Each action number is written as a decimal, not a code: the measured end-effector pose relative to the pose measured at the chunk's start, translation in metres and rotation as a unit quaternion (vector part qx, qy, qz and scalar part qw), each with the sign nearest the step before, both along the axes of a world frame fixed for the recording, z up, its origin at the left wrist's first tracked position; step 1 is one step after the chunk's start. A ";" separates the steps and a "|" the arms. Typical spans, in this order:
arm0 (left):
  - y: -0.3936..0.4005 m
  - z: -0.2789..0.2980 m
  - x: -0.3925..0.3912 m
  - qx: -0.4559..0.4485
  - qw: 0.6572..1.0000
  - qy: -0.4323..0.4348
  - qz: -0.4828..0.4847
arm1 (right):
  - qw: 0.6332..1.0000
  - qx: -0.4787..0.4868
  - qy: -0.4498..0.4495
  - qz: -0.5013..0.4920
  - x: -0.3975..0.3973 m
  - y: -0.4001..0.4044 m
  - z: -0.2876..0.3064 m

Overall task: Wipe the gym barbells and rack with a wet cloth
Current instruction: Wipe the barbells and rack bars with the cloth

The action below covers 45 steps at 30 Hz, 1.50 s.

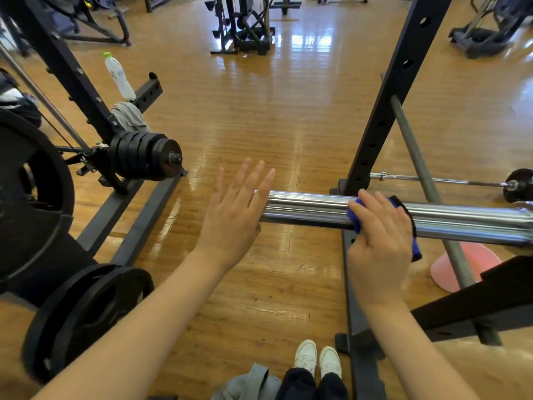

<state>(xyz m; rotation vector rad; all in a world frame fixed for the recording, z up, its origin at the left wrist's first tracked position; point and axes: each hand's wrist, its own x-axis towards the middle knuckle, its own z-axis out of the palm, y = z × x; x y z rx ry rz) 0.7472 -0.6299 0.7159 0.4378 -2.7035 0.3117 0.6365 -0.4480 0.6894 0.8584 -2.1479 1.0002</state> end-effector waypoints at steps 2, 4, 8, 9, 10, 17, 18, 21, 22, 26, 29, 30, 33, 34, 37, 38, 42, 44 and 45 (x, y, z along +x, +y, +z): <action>0.000 -0.009 -0.003 -0.013 0.999 0.031 0.000 | 1.000 -0.002 -0.017 -0.010 0.009 -0.018 0.006; -0.003 -0.011 -0.008 -0.015 0.997 0.072 -0.020 | 0.999 0.022 -0.007 0.023 0.021 -0.034 0.007; -0.008 -0.005 -0.011 0.026 0.997 0.056 -0.041 | 0.994 0.060 0.026 0.084 0.017 -0.027 0.004; -0.007 -0.001 -0.011 0.048 0.998 0.034 -0.035 | 0.995 0.058 0.028 0.081 0.012 -0.018 0.003; -0.007 0.006 -0.012 0.076 0.997 0.003 -0.028 | 0.996 0.053 0.025 0.067 0.006 -0.008 0.003; -0.015 0.034 -0.023 0.242 0.959 -0.144 -0.023 | 1.000 0.012 -0.007 0.001 0.012 -0.023 0.008; -0.014 0.036 -0.023 0.247 0.960 -0.133 -0.024 | 0.999 0.026 0.012 0.028 0.019 -0.031 0.005; -0.010 0.028 -0.015 0.132 0.986 -0.103 -0.009 | 0.993 0.056 0.060 0.090 0.021 -0.030 -0.004; -0.009 0.024 -0.011 0.070 0.993 -0.092 -0.009 | 0.992 0.053 0.067 0.094 0.015 -0.022 -0.006; -0.006 0.004 0.000 0.008 1.000 -0.028 -0.011 | 0.999 0.008 0.047 0.025 -0.007 0.018 -0.011; -0.007 -0.002 -0.005 0.028 0.999 0.016 -0.020 | 0.999 -0.031 0.007 -0.027 -0.001 0.008 -0.007; -0.007 -0.003 -0.006 0.045 0.998 0.028 -0.025 | 0.999 -0.037 0.003 -0.027 0.004 -0.003 -0.006; -0.007 -0.002 -0.007 0.098 0.994 0.034 -0.033 | 0.999 -0.013 0.029 0.020 0.025 -0.039 -0.004; -0.007 -0.002 -0.007 0.113 0.993 0.030 -0.030 | 0.999 -0.004 0.040 0.033 0.029 -0.046 -0.003; -0.006 0.008 -0.009 0.155 0.988 -0.002 -0.016 | 0.994 0.036 0.070 0.073 0.022 -0.042 -0.003; -0.006 0.013 -0.010 0.174 0.985 -0.010 -0.012 | 0.991 0.049 0.082 0.089 0.017 -0.034 -0.004; -0.011 0.024 -0.014 0.232 0.970 -0.065 -0.013 | 0.998 0.014 0.039 0.051 0.008 -0.007 -0.006; -0.011 0.025 -0.015 0.237 0.969 -0.070 -0.011 | 1.000 -0.003 0.004 0.012 0.017 -0.019 -0.002; -0.010 0.025 -0.015 0.237 0.969 -0.068 -0.009 | 1.000 -0.002 -0.003 0.008 0.023 -0.029 0.000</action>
